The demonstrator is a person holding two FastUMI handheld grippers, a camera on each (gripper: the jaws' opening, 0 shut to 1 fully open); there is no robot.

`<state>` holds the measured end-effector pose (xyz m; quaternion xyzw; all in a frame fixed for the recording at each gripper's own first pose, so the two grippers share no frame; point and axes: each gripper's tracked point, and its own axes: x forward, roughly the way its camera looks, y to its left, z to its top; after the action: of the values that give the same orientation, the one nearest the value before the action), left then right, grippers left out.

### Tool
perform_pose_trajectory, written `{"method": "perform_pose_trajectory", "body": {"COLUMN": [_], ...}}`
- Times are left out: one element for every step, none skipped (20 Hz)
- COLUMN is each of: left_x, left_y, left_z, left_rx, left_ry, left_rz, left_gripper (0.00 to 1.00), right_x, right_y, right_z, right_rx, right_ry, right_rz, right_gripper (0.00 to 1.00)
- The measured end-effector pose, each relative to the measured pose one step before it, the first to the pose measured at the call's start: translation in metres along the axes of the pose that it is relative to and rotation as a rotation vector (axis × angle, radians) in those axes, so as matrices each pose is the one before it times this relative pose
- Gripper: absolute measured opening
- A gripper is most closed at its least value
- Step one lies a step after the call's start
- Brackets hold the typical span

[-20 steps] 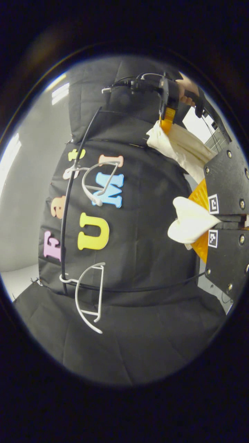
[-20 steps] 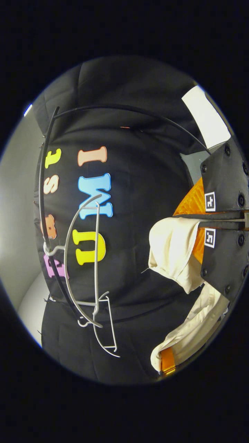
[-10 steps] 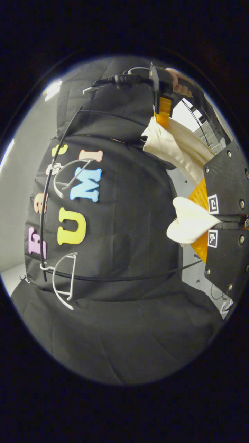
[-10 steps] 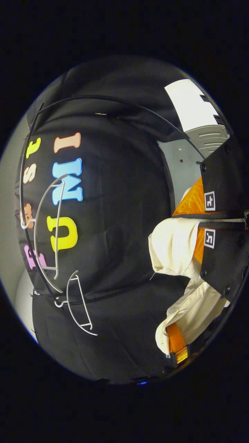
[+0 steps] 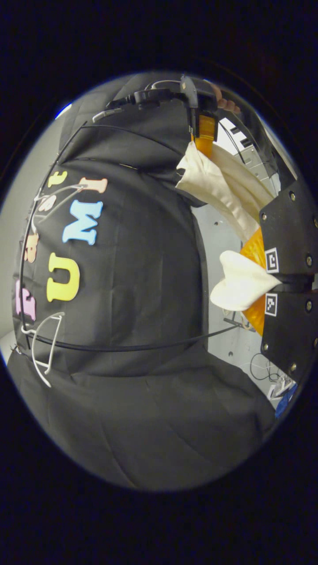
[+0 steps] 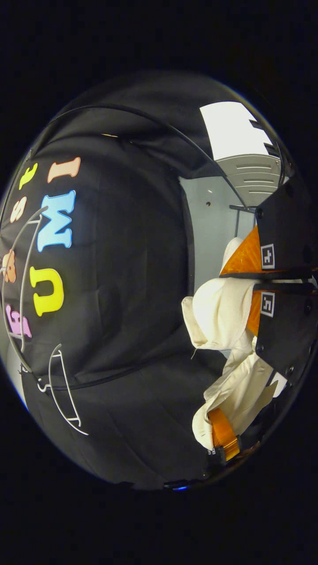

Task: Grasp the clothes on the hanger with both hands and then place them into the laundry hamper below.

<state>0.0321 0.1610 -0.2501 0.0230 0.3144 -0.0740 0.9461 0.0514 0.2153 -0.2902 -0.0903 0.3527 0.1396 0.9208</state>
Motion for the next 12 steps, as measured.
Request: {"method": "perform_pose_trajectory", "body": {"left_x": [0.00764, 0.00665, 0.00588, 0.00429, 0.00454, 0.00301, 0.00325, 0.00279, 0.00017, 0.00184, 0.00121, 0.00404], "left_y": [-0.00035, -0.00161, -0.00091, 0.00085, 0.00113, 0.00226, 0.00219, 0.00229, 0.00238, 0.00187, 0.00223, 0.0015], "left_z": [-0.00662, -0.00514, -0.00277, -0.0036, 0.0, 0.00083, 0.00083, 0.00237, -0.0029, -0.00048, -0.00496, -0.00192], "left_rx": [0.00824, 0.00562, 0.00201, -0.00179, -0.00485, -0.00729, -0.00883, -0.01158, -0.00963, -0.00933, -0.00837, -0.0074], "left_ry": [0.014, 0.01374, 0.00718, 0.00966, 0.00808, 0.00483, 0.00186, -0.00105, -0.00142, 0.00395, 0.00815, 0.00813], "left_rz": [0.00637, -0.00042, -0.0028, -0.00022, 0.00438, 0.00231, 0.0021, 0.00028, 0.00396, 0.00193, 0.00483, 0.00053], "left_gripper": [0.02, 0.02, 0.03, 0.03, 0.03, 0.03, 0.02, 0.02, 0.02, 0.02, 0.03, 0.03], "right_x": [0.00868, 0.00865, 0.00719, 0.00498, 0.00419, -0.00218, 0.00016, 0.0009, 0.00125, 0.00594, 0.0047, 0.00371], "right_y": [-0.00075, -0.00259, -0.00181, -0.0017, -0.00051, 0.00246, 0.00139, -0.00051, 0.00113, 0.00059, 0.00026, 0.00481], "right_z": [-0.00413, -0.0035, -0.00293, -0.00354, -0.00141, -0.00361, 0.00028, -0.00234, -0.00044, -0.00327, -0.00014, -0.00012], "right_rx": [-0.00278, 0.00179, 0.00587, 0.00168, -0.00487, -0.00352, -0.00239, -0.00382, -0.00443, -0.00782, -0.00831, -0.00735], "right_ry": [0.02221, 0.02363, 0.02173, 0.01528, 0.01535, 0.00927, 0.00505, 0.00667, 0.00628, 0.00871, 0.00902, 0.01263], "right_rz": [-0.00598, -0.00027, -0.00065, 0.00045, -0.00266, 0.00141, 0.00309, 0.00139, 0.00842, 0.00416, -0.00107, 0.0035], "right_gripper": [0.05, 0.05, 0.07, 0.07, 0.04, 0.04, 0.07, 0.07, 0.07, 0.11, 0.11, 0.11]}}
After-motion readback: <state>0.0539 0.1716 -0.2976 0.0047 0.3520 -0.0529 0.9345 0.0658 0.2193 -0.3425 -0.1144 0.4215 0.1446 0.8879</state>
